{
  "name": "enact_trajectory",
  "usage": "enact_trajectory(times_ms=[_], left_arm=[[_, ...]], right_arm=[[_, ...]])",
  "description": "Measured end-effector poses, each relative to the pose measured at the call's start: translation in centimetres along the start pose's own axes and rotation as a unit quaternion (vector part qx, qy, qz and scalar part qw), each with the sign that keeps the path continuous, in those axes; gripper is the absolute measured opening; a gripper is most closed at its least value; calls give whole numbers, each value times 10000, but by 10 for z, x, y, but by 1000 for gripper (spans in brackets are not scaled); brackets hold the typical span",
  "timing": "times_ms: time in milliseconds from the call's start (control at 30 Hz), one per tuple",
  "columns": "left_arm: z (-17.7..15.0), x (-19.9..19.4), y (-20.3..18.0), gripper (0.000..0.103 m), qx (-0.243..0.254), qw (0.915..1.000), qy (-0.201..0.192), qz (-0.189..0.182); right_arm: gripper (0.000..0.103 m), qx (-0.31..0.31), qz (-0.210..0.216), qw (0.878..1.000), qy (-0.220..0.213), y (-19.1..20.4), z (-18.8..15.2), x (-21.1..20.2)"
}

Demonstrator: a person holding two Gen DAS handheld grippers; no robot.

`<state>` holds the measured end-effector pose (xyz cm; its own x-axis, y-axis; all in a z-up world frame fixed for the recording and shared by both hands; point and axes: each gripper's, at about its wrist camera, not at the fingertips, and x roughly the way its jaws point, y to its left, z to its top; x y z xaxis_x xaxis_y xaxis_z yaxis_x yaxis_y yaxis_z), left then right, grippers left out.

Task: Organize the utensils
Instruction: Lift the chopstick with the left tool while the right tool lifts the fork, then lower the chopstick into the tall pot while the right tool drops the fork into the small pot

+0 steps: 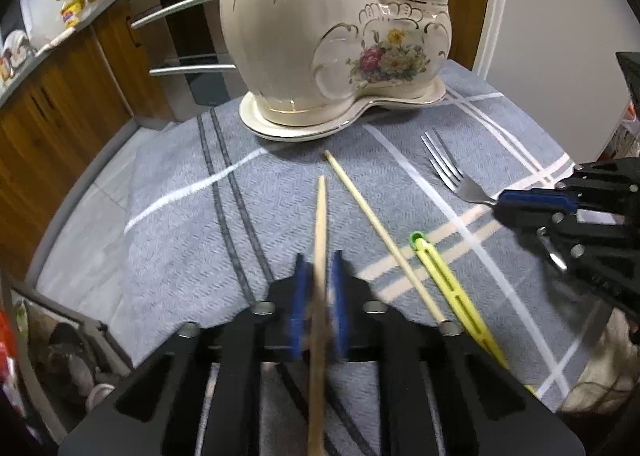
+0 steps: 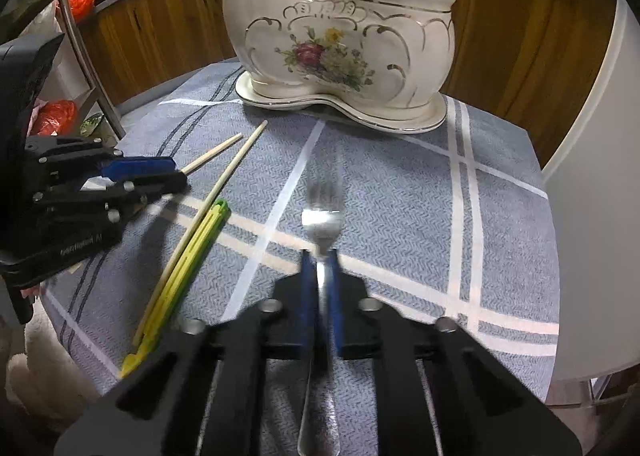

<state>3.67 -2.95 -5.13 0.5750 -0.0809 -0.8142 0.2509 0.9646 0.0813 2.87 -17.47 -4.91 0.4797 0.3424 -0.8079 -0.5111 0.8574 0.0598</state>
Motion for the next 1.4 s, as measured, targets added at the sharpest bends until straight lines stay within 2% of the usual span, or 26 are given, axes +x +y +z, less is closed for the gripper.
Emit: enact_trajectory(times_ms=[133,267,433,600,833,1067,1200,1400], left_arm=[[-5,-4,6,6,-36,9998,-117,-168],[-13,-22,12,6,-94,9980,-490,-384],[-19,-50,24,6,-283,9888,-1140,-923],[-20,-69,35,6,-411,9795,-1594,-1163],[-16,-86,37,6,-330,9741,-1984,-1038],[-4,-104,46,6,-404,9665,-2302,-1065],[16,-117,53,6,-475,9587,-2559,-1147],[67,-131,60,6,-601,9435,-3055,-1133]], right_arm=[[5,137,118,9991,-383,-7,-1,-12],[5,108,133,9960,-875,-10,0,-30],[5,7,250,9884,-1499,-10,1,-51],[5,-66,250,9792,-2013,-4,3,-66],[5,-60,262,9642,-2636,0,13,-86],[5,26,327,9562,-2909,-3,30,-96],[5,202,424,9521,-3021,-10,55,-97],[5,621,440,9419,-3272,-30,98,-96]])
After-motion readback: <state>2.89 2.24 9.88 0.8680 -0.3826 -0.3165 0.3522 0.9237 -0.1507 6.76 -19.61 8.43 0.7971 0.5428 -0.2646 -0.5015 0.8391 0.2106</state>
